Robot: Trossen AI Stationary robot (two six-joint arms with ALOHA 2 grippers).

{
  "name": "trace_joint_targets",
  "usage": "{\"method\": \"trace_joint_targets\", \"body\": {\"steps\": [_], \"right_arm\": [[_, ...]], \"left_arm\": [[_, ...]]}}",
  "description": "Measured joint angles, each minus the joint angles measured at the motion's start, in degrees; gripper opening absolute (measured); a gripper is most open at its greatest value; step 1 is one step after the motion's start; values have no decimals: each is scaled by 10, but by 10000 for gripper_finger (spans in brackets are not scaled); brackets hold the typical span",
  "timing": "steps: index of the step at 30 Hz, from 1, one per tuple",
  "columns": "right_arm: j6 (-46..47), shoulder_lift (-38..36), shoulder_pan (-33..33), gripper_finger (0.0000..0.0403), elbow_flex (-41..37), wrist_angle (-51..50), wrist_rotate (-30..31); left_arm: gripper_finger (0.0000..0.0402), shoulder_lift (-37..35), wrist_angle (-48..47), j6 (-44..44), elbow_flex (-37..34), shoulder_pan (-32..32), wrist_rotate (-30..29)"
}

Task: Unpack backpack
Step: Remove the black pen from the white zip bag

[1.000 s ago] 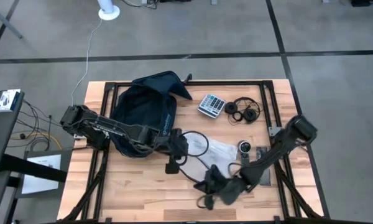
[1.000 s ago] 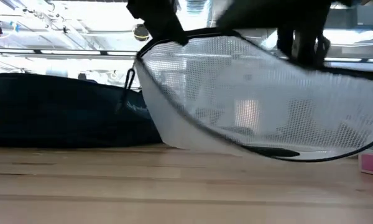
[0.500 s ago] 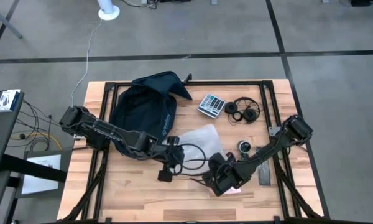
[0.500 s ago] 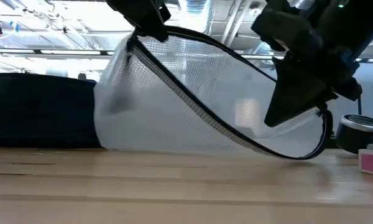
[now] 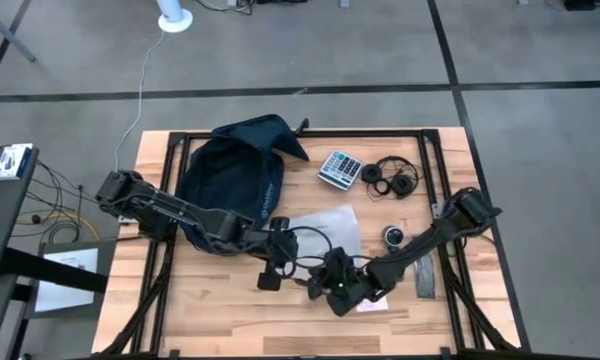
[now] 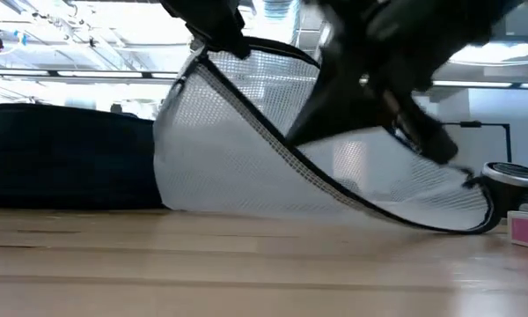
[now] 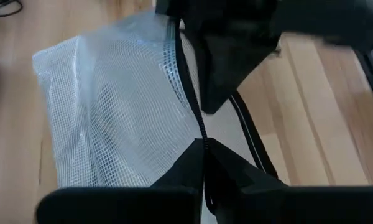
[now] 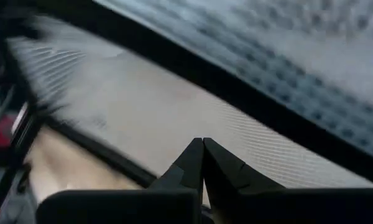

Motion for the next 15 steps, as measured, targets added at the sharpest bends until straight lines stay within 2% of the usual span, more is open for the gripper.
{"method": "trace_joint_targets", "body": {"steps": [6,9,12,15], "right_arm": [[38,49,-17,0,0,-39,8],[48,47,-21,0,0,-80,28],[41,40,-22,0,-1,-123,69],[7,29,-22,0,0,-118,125]], "left_arm": [[0,0,6,-5,0,0,-1],[0,0,-2,-5,0,-2,-1],[0,0,-18,8,0,-2,10],[0,0,-35,39,0,-2,41]]}}
